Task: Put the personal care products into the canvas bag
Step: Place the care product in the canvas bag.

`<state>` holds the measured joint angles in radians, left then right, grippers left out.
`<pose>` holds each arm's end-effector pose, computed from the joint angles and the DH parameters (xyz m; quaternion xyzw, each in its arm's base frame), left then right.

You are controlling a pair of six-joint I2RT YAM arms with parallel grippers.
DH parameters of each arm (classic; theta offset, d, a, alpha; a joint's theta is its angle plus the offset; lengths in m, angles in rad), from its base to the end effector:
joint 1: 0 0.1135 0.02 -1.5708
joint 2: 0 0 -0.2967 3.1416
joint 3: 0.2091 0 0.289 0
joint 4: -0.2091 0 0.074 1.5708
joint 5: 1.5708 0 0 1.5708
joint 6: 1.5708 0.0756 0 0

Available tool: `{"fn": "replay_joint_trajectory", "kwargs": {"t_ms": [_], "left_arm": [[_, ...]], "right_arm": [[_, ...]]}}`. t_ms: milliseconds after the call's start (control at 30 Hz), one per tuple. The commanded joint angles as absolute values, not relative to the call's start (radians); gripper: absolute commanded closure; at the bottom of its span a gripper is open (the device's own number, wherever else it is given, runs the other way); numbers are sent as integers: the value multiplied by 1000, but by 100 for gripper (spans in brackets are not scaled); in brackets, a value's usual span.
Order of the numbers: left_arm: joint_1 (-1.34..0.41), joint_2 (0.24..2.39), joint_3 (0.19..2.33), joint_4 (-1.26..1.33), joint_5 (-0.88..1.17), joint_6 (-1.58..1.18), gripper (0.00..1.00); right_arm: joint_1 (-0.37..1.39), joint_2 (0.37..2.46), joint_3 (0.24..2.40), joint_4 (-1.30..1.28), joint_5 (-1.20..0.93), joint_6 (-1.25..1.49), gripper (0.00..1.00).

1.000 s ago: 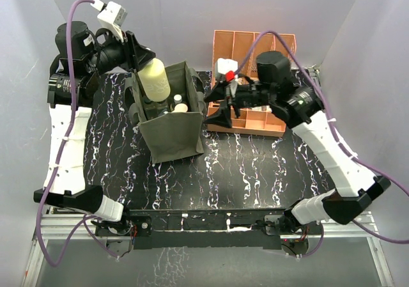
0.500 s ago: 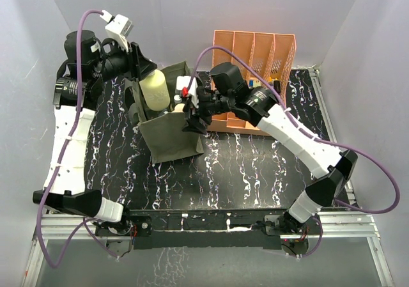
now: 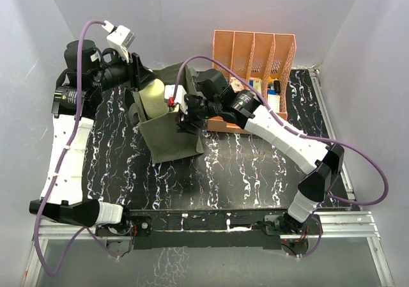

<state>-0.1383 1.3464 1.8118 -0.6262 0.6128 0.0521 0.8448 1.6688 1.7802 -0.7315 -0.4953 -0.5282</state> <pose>0.3048 -0.0863 0.5615 0.2636 0.7043 -0.2561 0.6074 0.2637 0.3512 0.4182 -0.6331 0.5956 0.2852 0.4038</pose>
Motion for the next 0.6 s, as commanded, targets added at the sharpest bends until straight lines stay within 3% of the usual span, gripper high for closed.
{"fn": "replay_joint_trajectory", "kwargs": {"t_ms": [0,567], "left_arm": [[-132,1273,1818,-512,656,68,100],[-132,1259,1873,-611,676,147,100]], "right_arm": [[855,1654,1831,-684,-480,-555,48],[856,1629,1905,-712,-360,-578,40]]}}
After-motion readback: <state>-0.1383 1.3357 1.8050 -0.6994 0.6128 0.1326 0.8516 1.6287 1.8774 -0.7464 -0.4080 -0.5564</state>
